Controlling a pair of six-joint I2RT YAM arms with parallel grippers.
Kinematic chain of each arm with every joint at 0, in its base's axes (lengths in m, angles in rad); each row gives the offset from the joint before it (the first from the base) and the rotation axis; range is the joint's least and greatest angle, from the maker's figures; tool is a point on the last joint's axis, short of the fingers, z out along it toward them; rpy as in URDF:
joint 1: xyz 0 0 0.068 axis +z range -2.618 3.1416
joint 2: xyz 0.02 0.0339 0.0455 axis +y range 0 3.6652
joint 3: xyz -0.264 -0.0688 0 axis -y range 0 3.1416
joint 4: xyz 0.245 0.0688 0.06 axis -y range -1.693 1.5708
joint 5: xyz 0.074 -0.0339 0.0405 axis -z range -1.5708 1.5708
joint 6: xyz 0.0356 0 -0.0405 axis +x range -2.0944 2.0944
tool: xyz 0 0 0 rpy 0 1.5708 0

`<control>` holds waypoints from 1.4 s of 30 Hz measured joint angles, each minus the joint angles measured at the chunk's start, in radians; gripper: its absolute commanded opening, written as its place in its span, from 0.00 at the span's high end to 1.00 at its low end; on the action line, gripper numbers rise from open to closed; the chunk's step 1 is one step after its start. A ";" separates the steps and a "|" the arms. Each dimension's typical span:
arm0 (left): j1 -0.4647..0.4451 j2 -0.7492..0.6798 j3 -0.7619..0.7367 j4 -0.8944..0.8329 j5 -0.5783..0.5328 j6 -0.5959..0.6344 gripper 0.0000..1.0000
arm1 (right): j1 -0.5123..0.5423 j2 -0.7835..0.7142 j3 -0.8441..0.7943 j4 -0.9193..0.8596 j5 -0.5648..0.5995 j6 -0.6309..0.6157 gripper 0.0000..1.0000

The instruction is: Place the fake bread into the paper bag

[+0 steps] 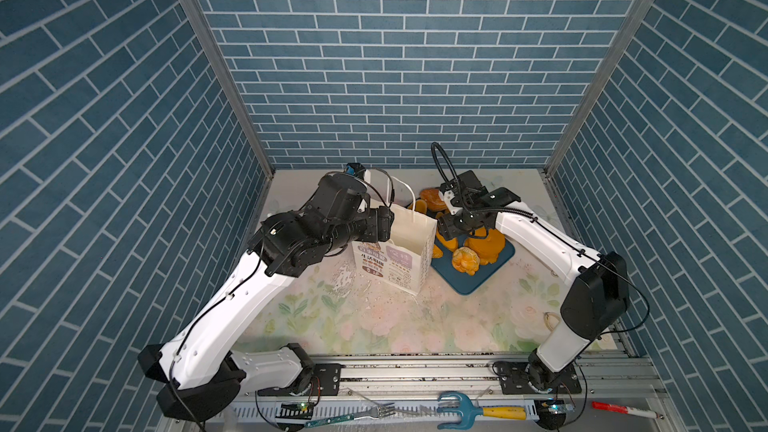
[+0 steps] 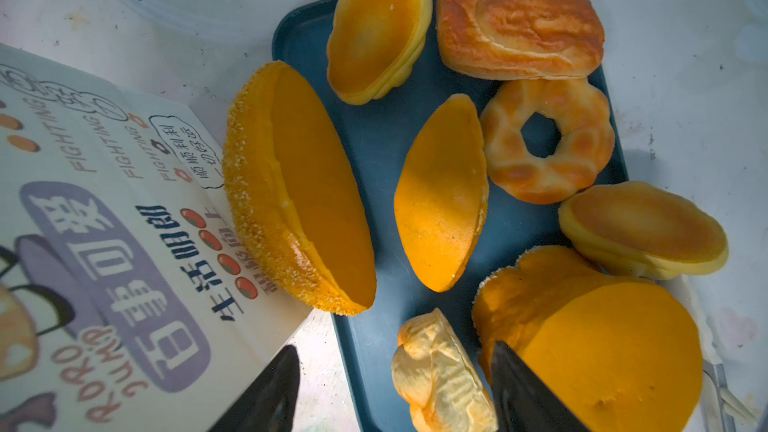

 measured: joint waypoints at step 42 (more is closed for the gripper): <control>0.522 0.291 0.266 -0.021 0.489 0.445 0.77 | 0.032 -0.054 0.139 -0.040 0.090 0.083 0.28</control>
